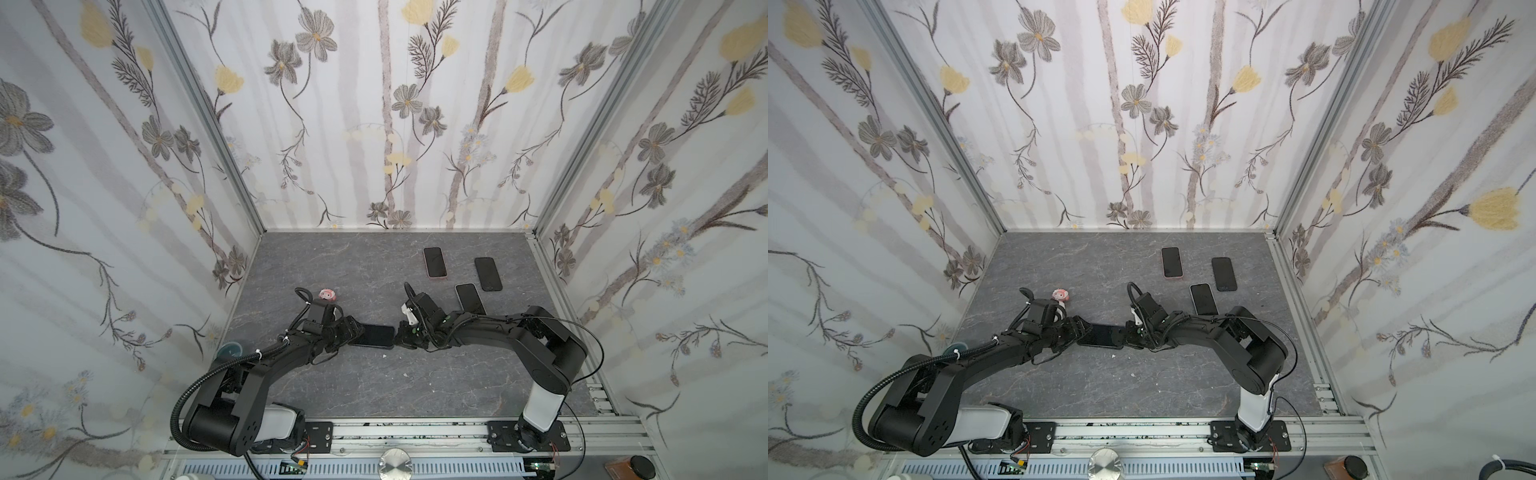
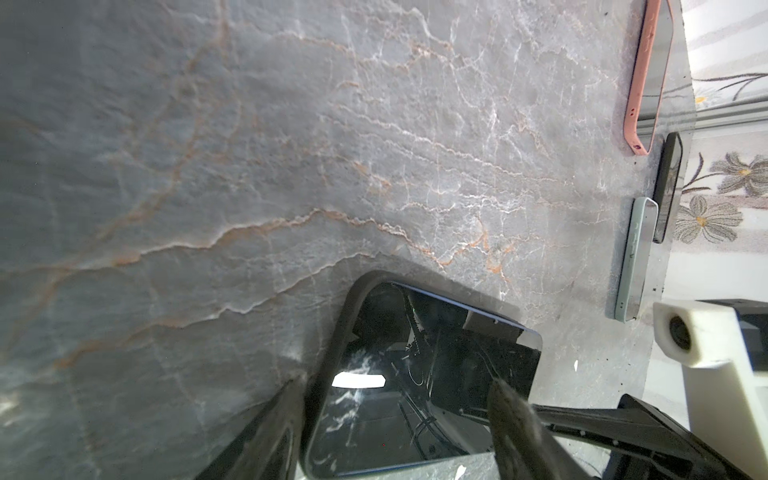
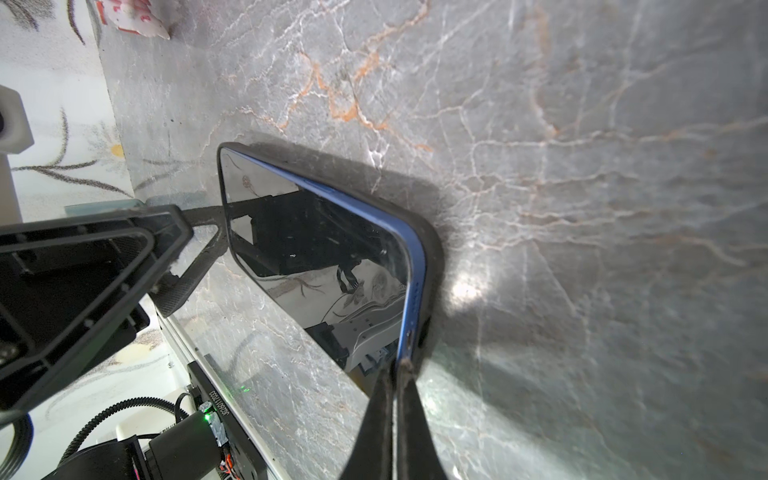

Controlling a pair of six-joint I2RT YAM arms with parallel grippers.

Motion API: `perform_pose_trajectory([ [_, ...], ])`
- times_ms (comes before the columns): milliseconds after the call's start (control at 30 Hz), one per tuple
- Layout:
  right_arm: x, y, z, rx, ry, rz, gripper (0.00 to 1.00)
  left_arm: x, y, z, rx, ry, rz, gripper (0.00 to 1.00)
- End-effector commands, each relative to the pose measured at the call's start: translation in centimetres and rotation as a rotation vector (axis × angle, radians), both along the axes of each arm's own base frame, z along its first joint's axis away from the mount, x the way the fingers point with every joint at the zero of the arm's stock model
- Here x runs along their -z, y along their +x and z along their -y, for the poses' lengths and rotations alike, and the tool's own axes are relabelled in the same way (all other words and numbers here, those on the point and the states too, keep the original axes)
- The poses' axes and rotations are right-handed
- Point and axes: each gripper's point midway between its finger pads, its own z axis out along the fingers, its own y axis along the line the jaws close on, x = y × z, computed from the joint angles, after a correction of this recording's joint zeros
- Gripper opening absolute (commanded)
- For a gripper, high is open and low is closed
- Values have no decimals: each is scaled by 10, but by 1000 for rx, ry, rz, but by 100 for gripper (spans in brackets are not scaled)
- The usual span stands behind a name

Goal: Put the phone into the phone case

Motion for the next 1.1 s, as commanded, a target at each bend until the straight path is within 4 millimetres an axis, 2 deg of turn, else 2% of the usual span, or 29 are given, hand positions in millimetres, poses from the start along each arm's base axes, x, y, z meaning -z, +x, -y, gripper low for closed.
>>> perform_pose_trajectory([
  [0,11,-3,0,-7,-19,-18,5,12,-18,7,6,-33,-90,72],
  [200,29,-8,13,-24,-130,-36,5,17,-22,9,1,-31,-99,72],
  [433,60,-17,34,-68,-302,-59,7,19,-24,10,5,-29,-103,72],
  [567,64,-18,37,-78,-332,-60,7,17,-22,11,7,-31,-100,72],
  [667,52,-15,29,-82,-297,-46,7,14,-19,10,9,-22,-92,72],
  [767,26,-3,16,-73,-247,3,8,4,-11,8,4,3,-56,72],
  [867,-2,12,8,-52,-219,64,15,-11,1,4,-9,25,-12,72],
  [1000,-23,25,12,-30,-211,112,18,-26,9,8,8,10,10,71],
  [1067,-24,37,26,1,-224,114,19,-25,7,11,18,-2,-6,71],
])
